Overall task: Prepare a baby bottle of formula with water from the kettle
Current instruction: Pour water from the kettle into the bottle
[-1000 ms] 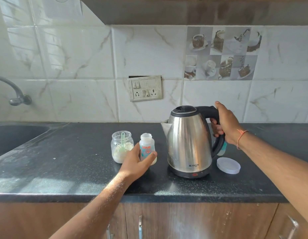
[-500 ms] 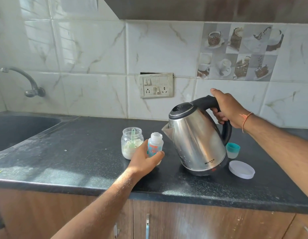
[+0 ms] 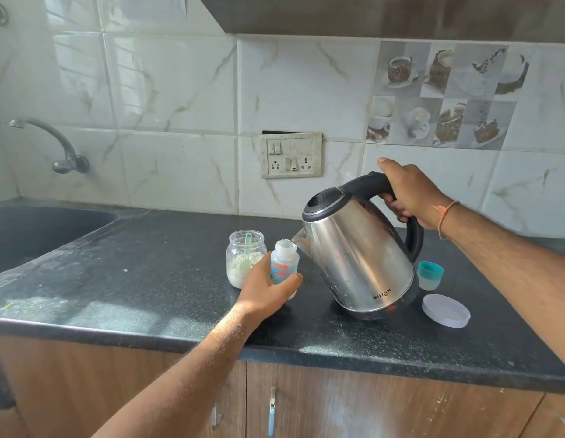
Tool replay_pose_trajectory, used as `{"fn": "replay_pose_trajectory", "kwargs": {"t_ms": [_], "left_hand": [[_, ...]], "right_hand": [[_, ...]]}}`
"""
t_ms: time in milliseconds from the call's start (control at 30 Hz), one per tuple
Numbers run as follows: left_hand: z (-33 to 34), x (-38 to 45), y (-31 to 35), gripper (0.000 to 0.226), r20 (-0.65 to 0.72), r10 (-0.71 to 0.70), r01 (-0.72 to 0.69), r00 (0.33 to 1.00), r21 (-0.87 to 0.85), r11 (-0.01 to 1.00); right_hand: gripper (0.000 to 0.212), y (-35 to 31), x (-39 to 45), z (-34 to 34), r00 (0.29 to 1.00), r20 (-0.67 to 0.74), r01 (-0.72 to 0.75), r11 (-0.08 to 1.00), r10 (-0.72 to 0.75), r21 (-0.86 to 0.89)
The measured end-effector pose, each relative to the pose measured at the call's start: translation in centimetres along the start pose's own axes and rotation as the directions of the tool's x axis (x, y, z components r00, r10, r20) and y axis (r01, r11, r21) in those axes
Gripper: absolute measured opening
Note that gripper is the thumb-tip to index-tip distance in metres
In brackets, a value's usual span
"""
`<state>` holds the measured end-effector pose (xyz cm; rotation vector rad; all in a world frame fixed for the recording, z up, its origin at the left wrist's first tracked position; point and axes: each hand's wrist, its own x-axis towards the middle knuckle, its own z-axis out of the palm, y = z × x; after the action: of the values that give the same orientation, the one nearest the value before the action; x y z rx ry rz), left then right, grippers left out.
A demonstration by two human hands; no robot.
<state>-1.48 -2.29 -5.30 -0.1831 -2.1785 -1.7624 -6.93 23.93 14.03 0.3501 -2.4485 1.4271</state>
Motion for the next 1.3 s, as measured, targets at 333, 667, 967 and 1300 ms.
{"fn": "replay_pose_trajectory", "kwargs": {"t_ms": [333, 667, 967, 1300], "left_hand": [[-0.1, 0.1, 0.0, 0.028, -0.016, -0.023, 0.022, 1.0, -0.025, 0.999], [-0.2, 0.1, 0.1, 0.023, -0.068, -0.053, 0.049, 0.996, -0.056, 0.997], [-0.3, -0.1, 0.5, 0.025, -0.112, -0.07, 0.062, 0.991, -0.075, 0.995], [-0.3, -0.1, 0.5, 0.027, -0.156, -0.101, 0.086, 0.983, -0.095, 0.992]], "right_hand": [[0.067, -0.6, -0.2, 0.5, 1.0, 0.01, 0.029, 0.999, -0.029, -0.041], [0.063, -1.3, -0.3, 1.0, 1.0, 0.007, 0.024, 0.998, -0.024, -0.059], [0.064, -2.2, -0.5, 1.8, 0.999, 0.019, 0.048, 0.993, -0.047, -0.104], [0.064, -2.8, -0.3, 2.5, 0.998, 0.028, 0.062, 0.987, -0.059, -0.15]]}}
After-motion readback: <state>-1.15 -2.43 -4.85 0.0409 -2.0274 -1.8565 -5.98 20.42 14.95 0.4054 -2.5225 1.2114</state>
